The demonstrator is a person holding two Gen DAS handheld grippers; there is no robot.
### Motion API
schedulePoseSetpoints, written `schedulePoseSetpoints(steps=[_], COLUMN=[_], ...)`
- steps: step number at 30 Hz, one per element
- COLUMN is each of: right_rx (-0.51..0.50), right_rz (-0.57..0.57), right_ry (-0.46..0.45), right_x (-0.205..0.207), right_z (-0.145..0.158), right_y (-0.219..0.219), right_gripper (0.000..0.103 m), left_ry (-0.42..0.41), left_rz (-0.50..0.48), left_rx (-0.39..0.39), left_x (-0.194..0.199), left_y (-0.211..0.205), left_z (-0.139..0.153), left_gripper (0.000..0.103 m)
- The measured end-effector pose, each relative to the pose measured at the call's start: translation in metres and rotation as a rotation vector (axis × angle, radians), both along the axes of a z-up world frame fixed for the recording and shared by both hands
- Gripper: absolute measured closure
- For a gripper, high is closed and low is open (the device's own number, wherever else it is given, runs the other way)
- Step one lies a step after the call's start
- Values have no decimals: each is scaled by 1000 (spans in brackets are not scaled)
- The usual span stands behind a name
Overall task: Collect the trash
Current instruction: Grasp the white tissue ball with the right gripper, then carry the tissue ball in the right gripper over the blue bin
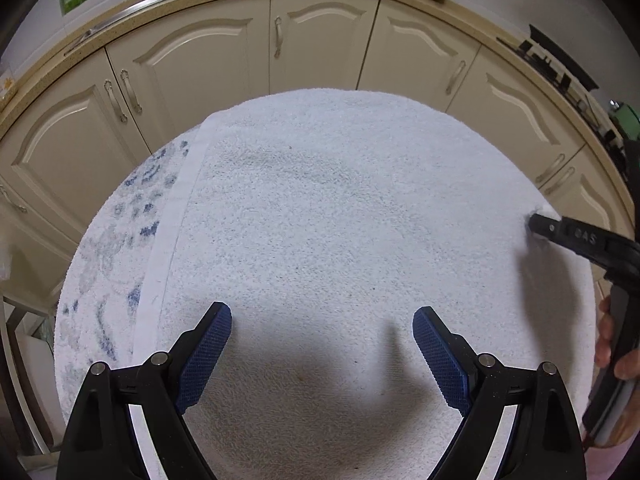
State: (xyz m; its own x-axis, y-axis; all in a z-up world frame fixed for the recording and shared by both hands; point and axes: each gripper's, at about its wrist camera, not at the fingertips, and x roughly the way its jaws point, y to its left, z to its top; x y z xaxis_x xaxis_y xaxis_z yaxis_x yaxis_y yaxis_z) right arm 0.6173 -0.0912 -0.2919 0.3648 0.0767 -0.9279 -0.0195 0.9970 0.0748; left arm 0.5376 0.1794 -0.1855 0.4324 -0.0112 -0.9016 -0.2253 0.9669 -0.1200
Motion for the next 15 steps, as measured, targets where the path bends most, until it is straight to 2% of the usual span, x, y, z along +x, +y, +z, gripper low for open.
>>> schedulePoseSetpoints(steps=[2, 6, 11, 14, 15], right_rx=[42, 57, 115, 131, 137], right_rz=[22, 101, 211, 257, 261], right_ry=[2, -27, -12, 6, 13], right_x=[-12, -53, -107, -130, -136], right_z=[7, 27, 42, 46, 48], right_y=[0, 9, 22, 29, 29], right_gripper=[70, 70, 70, 64, 52], left_ry=[-3, -14, -26, -33, -33], left_rz=[-2, -19, -40, -65, -70], left_rx=[5, 16, 14, 12, 10], left_x=[-2, -13, -40, -60, -65], left_y=[-1, -6, -12, -18, -21], left_z=[1, 6, 14, 20, 22], left_gripper=[14, 14, 14, 14, 14])
